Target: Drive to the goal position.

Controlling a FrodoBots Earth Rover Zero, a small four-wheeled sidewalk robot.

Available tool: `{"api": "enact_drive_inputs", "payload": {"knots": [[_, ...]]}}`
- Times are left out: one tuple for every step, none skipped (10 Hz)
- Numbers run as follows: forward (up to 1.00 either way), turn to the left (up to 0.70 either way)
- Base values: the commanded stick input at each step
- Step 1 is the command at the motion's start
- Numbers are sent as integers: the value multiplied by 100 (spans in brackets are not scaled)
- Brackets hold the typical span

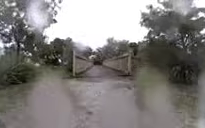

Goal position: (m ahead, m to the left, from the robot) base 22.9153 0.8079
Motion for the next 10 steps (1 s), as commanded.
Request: {"api": "enact_drive_inputs", "payload": {"knots": [[85, 0], [85, 0], [85, 0], [85, 0], [85, 0], [85, 0], [85, 0], [85, 0], [85, 0], [85, 0]]}}
